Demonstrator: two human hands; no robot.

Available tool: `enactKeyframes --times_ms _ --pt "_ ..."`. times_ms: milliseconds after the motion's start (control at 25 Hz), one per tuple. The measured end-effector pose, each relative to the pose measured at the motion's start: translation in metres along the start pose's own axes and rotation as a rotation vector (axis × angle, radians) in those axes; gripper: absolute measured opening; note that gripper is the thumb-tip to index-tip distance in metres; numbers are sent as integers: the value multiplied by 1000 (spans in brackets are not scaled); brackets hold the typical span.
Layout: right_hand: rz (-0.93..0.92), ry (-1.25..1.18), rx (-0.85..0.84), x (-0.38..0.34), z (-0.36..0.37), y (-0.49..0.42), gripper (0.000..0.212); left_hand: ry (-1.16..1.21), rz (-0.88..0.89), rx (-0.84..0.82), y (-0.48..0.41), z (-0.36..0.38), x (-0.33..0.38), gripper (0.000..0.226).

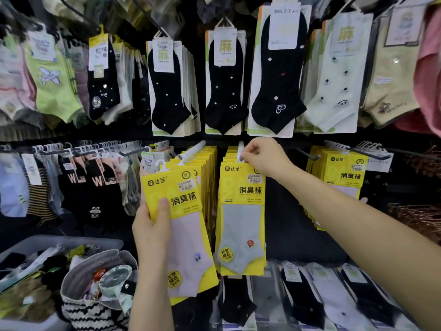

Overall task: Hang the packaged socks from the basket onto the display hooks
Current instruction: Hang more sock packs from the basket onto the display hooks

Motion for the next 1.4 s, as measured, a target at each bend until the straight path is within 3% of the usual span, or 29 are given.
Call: enactKeyframes --times_ms 80,200,280,360,640,760,840,920,1200,1400 --pt "-27 -17 37 3 -1 7 16 3 1 -25 -2 0 2 31" --pt "-78 -35 37 7 -1 18 3 17 -11 -107 12 17 9 10" --pt "-105 45 25 11 3 22 19 15 3 -149 26 32 13 20" --pt "-96 58 46 14 4 22 24 2 -6 -196 35 49 14 15" --pt "-84 46 9 20 8 20 14 -7 -9 -318 52 90 4 13" --pt "-81 -66 143 17 -15 27 17 6 -21 -337 53 97 1 7" --pt "-95 -127 95 12 -16 35 24 21 -18 -348 54 100 2 7" --pt "-126 -100 -23 7 -8 45 18 18 -18 -349 55 103 3 7" --pt "-93 -11 69 14 -20 34 14 107 32 -337 60 108 12 36" --pt "-25 7 42 20 -14 23 17 72 19 -337 52 110 8 41"
Point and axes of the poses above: each hand's wrist, its own y-axis away from the middle knuckle, its own z-axis out of the palm, x = y × z, the point moved 9 cm from there along -y, towards the middle knuckle, and after that the axes turned 14 degrees about -z, right-handed, at the moved point
